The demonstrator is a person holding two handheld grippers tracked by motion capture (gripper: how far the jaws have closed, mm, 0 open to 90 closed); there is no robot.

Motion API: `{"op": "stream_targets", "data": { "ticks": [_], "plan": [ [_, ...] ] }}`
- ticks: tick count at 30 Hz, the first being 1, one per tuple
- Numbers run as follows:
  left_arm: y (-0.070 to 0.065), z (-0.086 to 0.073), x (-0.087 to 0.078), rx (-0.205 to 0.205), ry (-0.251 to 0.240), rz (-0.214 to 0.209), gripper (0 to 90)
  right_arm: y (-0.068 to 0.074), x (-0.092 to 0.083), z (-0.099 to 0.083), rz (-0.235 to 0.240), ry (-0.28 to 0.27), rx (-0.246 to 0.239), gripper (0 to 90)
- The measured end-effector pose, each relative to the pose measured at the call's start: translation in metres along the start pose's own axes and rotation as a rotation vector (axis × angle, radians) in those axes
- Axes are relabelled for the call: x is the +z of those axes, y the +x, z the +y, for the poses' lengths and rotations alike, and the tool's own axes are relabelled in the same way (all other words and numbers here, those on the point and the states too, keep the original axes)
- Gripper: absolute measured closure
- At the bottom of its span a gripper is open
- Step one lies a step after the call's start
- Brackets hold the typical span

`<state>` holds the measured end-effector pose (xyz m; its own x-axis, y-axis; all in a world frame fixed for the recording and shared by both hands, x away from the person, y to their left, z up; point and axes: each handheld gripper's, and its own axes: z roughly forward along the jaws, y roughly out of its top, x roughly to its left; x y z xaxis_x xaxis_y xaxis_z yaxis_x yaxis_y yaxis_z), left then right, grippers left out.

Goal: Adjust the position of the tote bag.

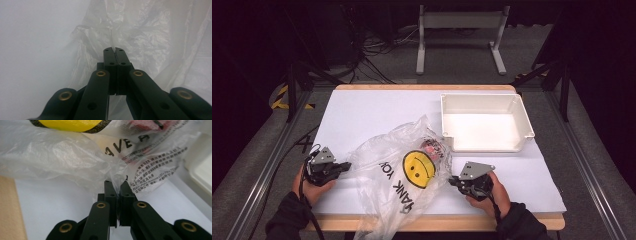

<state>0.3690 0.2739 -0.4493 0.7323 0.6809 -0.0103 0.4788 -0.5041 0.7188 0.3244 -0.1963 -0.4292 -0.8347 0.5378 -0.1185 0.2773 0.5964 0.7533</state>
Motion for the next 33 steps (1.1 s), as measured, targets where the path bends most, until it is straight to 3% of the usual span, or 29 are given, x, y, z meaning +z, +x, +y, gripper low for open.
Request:
{"op": "stream_targets", "data": {
  "ticks": [8, 15, 17, 19, 21, 23, 27, 33],
  "plan": [
    [-0.021, -0.001, -0.005, 0.035, 0.002, -0.028, 89.7, -0.018, -0.014, -0.008, -0.046, -0.009, 0.058, 88.4],
    [-0.028, -0.008, -0.017, 0.021, -0.016, -0.03, 88.3, -0.024, -0.014, -0.011, -0.07, -0.019, 0.088, 86.4],
    [-0.028, -0.01, -0.023, 0.005, -0.041, -0.028, 80.8, -0.025, -0.013, -0.011, -0.071, -0.019, 0.091, 85.9],
    [-0.029, -0.009, -0.029, -0.008, -0.072, -0.037, 64.9, -0.025, -0.012, -0.011, -0.069, -0.018, 0.092, 83.9],
    [-0.029, -0.006, -0.034, -0.013, -0.089, -0.013, 50.8, -0.025, -0.012, -0.011, -0.07, -0.022, 0.093, 83.6],
    [-0.029, 0.001, -0.041, -0.033, -0.133, -0.017, 42.1, -0.025, -0.012, -0.011, -0.07, -0.023, 0.093, 82.9],
    [-0.032, 0.017, -0.041, -0.011, -0.154, -0.009, 35.4, -0.025, -0.012, -0.011, -0.067, -0.023, 0.096, 82.6],
    [-0.03, 0.043, -0.025, 0.005, -0.164, -0.029, 28.6, -0.025, -0.01, -0.011, -0.064, -0.021, 0.093, 81.3]
  ]
}}
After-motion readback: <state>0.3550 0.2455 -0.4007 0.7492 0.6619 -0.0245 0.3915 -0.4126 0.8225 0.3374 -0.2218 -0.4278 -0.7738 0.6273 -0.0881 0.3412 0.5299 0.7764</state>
